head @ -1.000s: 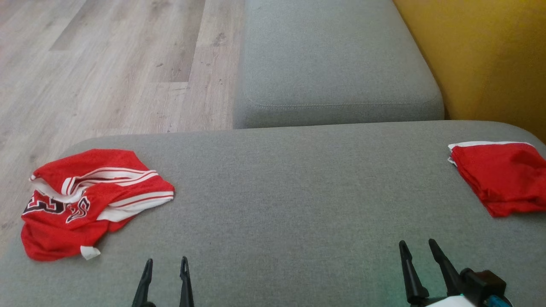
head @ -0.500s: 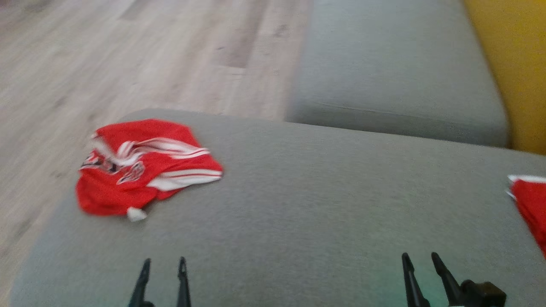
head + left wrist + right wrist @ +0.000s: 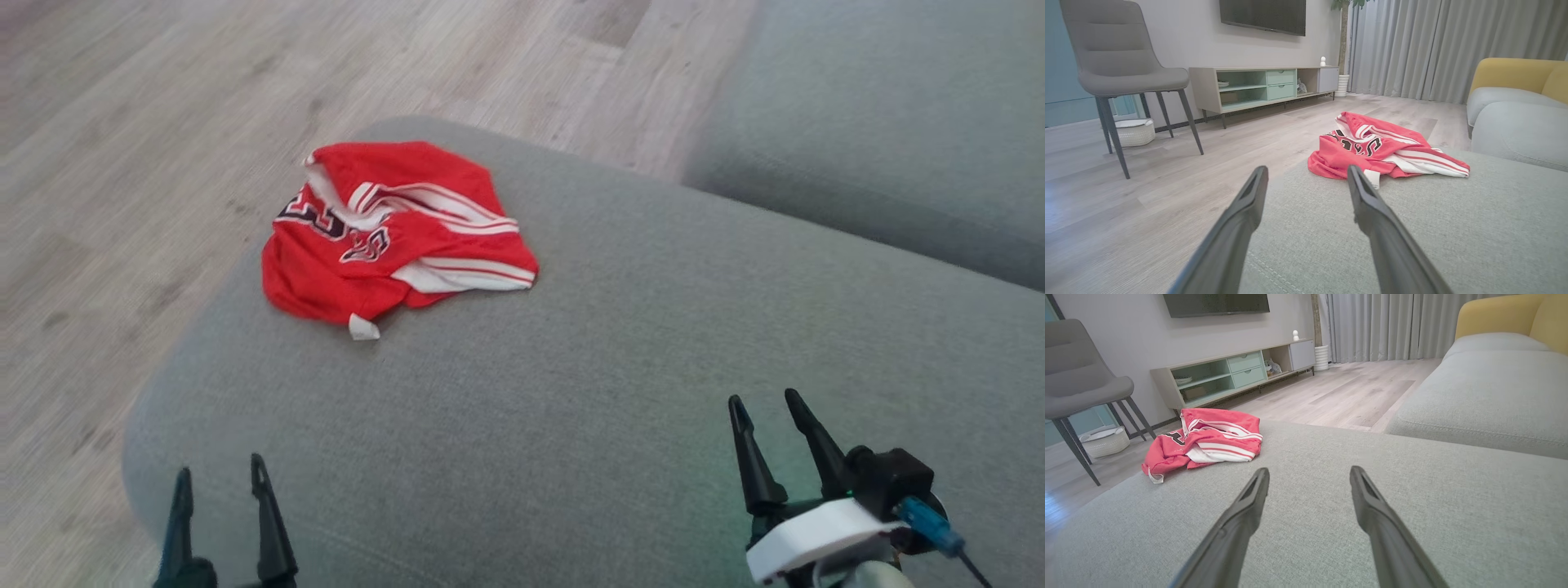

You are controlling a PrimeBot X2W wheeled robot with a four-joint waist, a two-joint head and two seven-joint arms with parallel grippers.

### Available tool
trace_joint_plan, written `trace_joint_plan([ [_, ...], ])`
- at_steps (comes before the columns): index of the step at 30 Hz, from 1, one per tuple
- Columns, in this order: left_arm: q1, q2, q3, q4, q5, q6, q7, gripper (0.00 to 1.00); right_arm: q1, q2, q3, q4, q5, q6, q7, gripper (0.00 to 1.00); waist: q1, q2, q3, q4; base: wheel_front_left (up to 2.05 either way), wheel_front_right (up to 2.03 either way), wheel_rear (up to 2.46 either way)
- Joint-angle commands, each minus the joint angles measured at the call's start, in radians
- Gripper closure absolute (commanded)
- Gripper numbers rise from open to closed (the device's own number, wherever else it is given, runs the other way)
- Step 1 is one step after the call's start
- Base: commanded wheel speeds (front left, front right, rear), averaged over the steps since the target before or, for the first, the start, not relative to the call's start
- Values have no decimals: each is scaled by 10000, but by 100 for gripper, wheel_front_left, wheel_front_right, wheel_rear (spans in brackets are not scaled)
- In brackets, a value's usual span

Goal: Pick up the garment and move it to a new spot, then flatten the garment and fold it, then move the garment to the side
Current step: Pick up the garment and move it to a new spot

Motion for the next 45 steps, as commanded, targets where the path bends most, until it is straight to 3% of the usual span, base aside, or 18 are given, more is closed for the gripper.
trace_joint_plan([
  [1,-531,-35,409,-428,98,-30,-67,0,-273,-277,142,-282,24,-7,-118,0,-1,0,174,158,0,0,0],
  [6,-1883,476,451,-298,438,-652,-67,0,183,-573,-315,-565,-165,-7,-118,0,-1,0,510,309,0,0,0],
  [14,-5635,923,396,732,488,-1291,-67,0,-165,-1864,-601,-1465,-465,-7,-118,0,-1,0,2651,-287,0,0,0],
  [18,-8196,1047,87,2707,589,-1643,209,0,-483,-2724,-614,-1773,-502,-7,-118,0,-1,0,3687,-552,0,0,0],
  [24,-11313,1051,37,6724,192,-2189,1912,0,-1059,-3829,-489,-2241,-482,-7,-118,0,-1,0,4873,-1051,0,0,0],
  [28,-12140,1124,266,9024,-192,-2324,2807,0,-1378,-4297,-311,-2490,-418,-7,-118,0,-1,0,5407,-1493,0,0,0],
  [33,-12311,1093,370,10675,-434,-2340,2942,0,-1498,-4509,-308,-2617,-409,-7,-118,0,-1,0,5785,-1780,0,0,0],
  [34,-12334,1113,360,10880,-449,-2363,2898,5,-1489,-4514,-339,-2608,-411,-7,-118,0,-1,0,5813,-1784,0,0,0],
  [35,-12360,1140,337,11016,-438,-2347,2779,65,-1481,-4504,-349,-2594,-423,-7,-118,0,-1,0,5816,-1790,0,0,0],
  [36,-12381,1169,312,11099,-419,-2303,2595,100,-1472,-4477,-343,-2565,-438,-7,-118,0,-1,0,5775,-1788,0,0,0],
  [45,-13360,1995,-302,11107,135,-2457,768,100,-1694,-3439,155,-2113,-418,-7,-118,0,-1,0,4076,-2005,0,0,0],
])
